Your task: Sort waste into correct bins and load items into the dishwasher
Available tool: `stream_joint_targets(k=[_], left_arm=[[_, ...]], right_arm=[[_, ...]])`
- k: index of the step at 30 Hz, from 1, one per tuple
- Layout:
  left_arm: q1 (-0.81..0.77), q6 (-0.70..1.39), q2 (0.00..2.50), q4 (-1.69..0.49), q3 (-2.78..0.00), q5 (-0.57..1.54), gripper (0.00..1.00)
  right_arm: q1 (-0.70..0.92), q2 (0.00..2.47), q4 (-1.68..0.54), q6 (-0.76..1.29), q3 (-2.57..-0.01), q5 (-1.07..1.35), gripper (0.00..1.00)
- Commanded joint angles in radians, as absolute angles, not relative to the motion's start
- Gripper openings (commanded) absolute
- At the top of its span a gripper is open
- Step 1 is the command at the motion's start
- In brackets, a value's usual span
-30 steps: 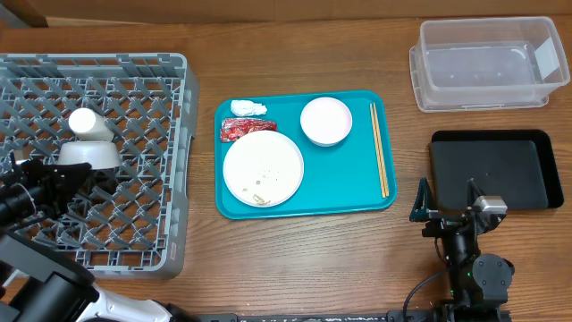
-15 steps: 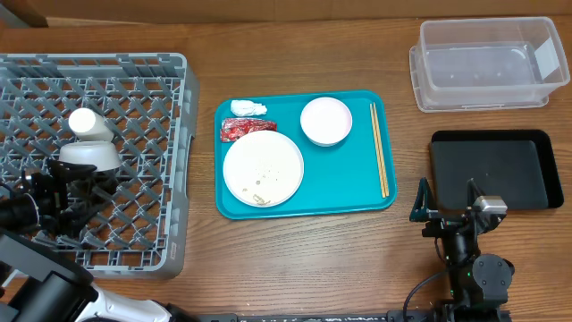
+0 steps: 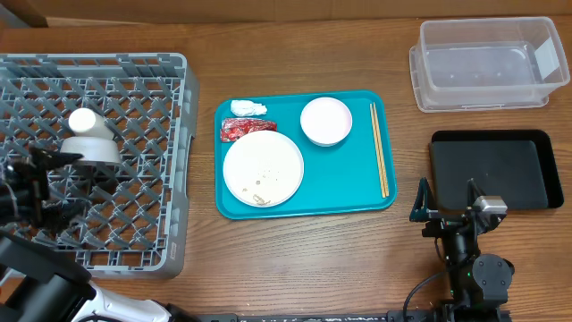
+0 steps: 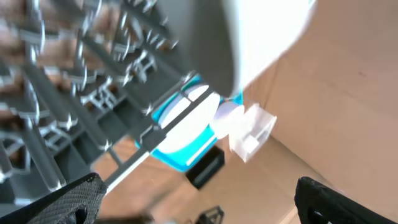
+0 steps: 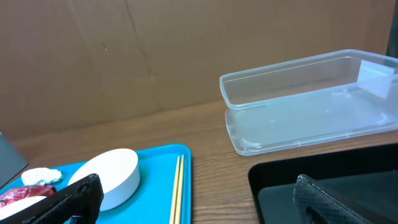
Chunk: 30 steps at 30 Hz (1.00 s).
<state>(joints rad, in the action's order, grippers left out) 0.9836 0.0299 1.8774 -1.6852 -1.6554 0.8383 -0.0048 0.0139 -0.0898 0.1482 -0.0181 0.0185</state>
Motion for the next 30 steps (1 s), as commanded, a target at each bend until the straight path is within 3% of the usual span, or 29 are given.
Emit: stream_joint_targets(k=[1,4,5,6,7,15,23,30], left_arm=[[0.988,0.005,1.815,-1.682,-1.717,0.836,1.00],[0.988,0.007,1.784,-1.686,-1.775,0.864,0.96],[0.988,0.007,1.775,-1.686,-1.795,0.868,0.85],[0.988,0.007,1.766,-1.679,-1.819,0.874,0.42],[0.986,0.007,1.758,-1.671,-1.838,0.879,0.06],[0.924,-0.042,1.723,-1.513,-1.891,0.870,0.04],[0.718,-0.044,1.758,-1.336,-1.886,0.660,0.04],[0.575,0.100,1.807,-1.288,-1.886,0.184,0.04]], right_arm=[[0.001,0.003,-0.084,0.141,-0.008,0.012,1.00],[0.001,0.003,-0.084,0.141,-0.008,0.012,1.00],[0.001,0.003,-0.084,0.141,-0.008,0.012,1.00],[0.001,0.003,-0.084,0.141,-0.008,0.012,1.00],[0.001,0.003,-0.084,0.141,-0.008,0.012,1.00],[0.001,0.003,-0.084,0.141,-0.008,0.012,1.00],[0.001,0.003,-0.084,0.141,-0.008,0.012,1.00],[0.001,0.003,-0.084,0.141,-0.008,0.012,1.00]])
